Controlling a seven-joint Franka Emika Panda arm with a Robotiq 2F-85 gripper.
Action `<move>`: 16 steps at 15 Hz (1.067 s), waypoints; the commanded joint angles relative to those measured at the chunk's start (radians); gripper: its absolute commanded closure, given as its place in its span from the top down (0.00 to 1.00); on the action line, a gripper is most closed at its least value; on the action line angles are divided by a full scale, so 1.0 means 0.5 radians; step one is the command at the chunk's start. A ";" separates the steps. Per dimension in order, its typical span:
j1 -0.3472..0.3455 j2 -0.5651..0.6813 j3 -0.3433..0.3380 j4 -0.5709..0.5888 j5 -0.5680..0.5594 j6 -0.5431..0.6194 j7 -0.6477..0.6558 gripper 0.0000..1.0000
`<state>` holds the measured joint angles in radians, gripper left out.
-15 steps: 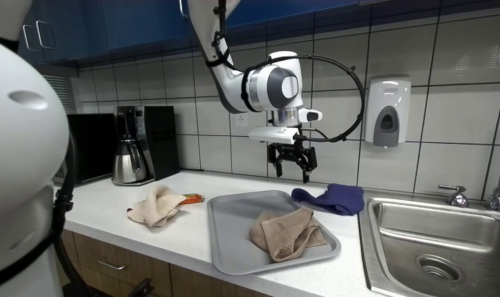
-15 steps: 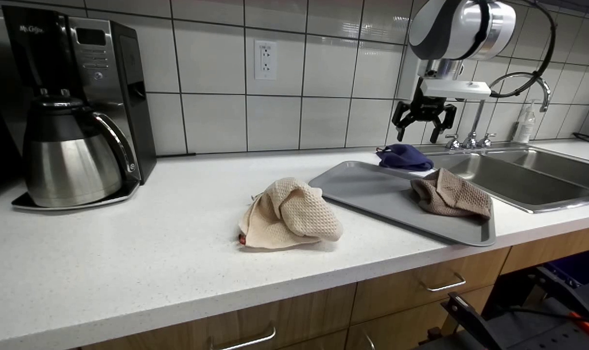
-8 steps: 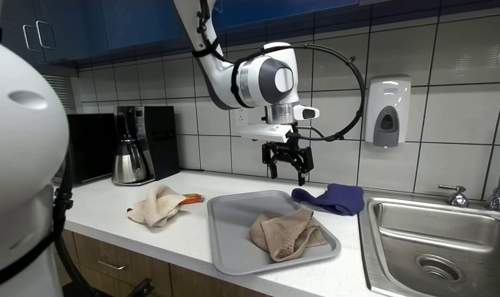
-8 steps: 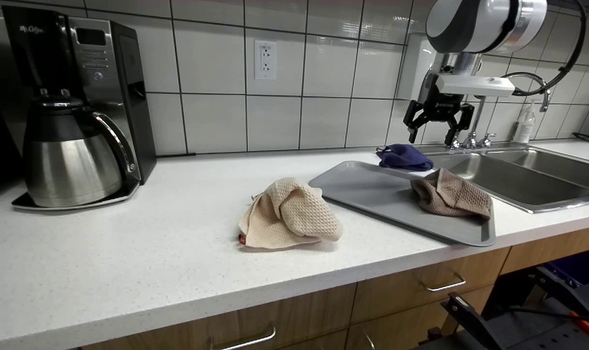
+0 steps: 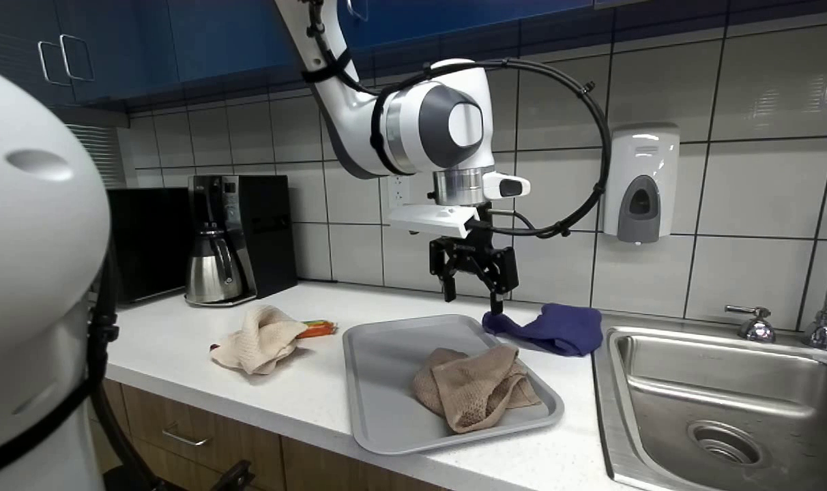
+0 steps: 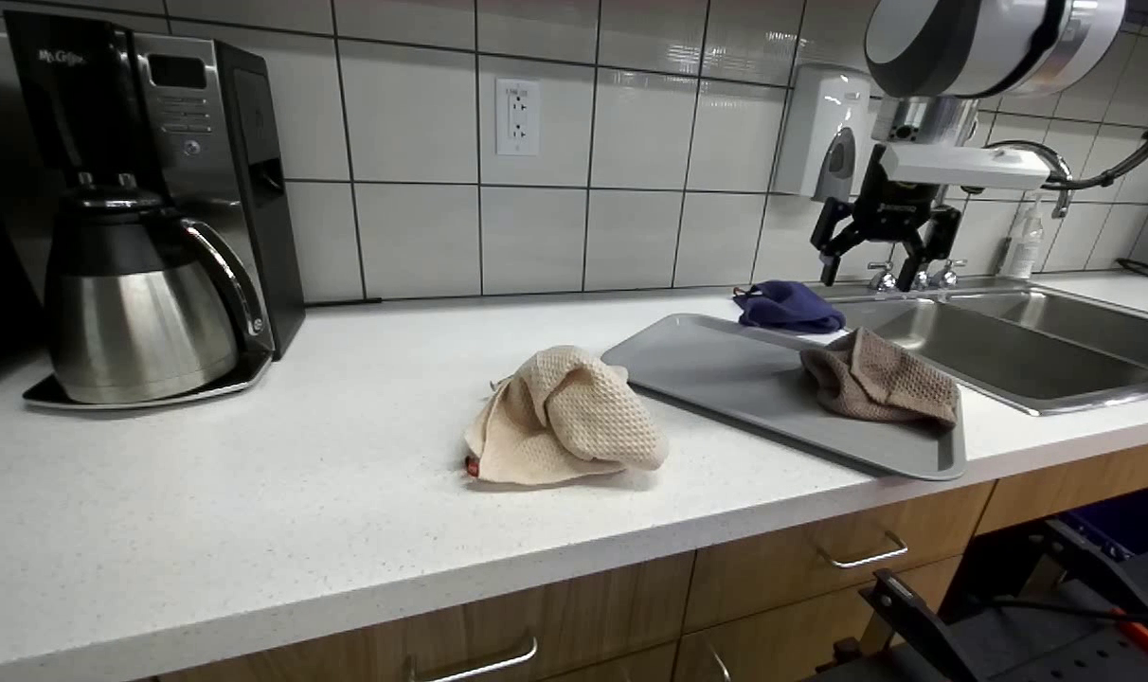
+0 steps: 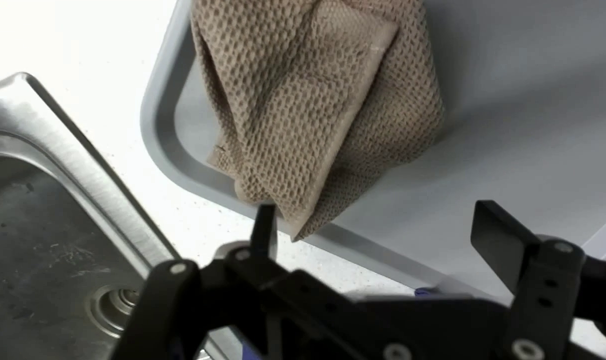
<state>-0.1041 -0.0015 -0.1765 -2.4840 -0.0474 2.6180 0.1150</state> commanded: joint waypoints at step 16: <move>-0.162 -0.058 -0.052 -0.155 -0.347 -0.003 0.171 1.00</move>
<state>-0.1681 -0.0168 -0.2043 -2.5420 -0.1805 2.6180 0.1565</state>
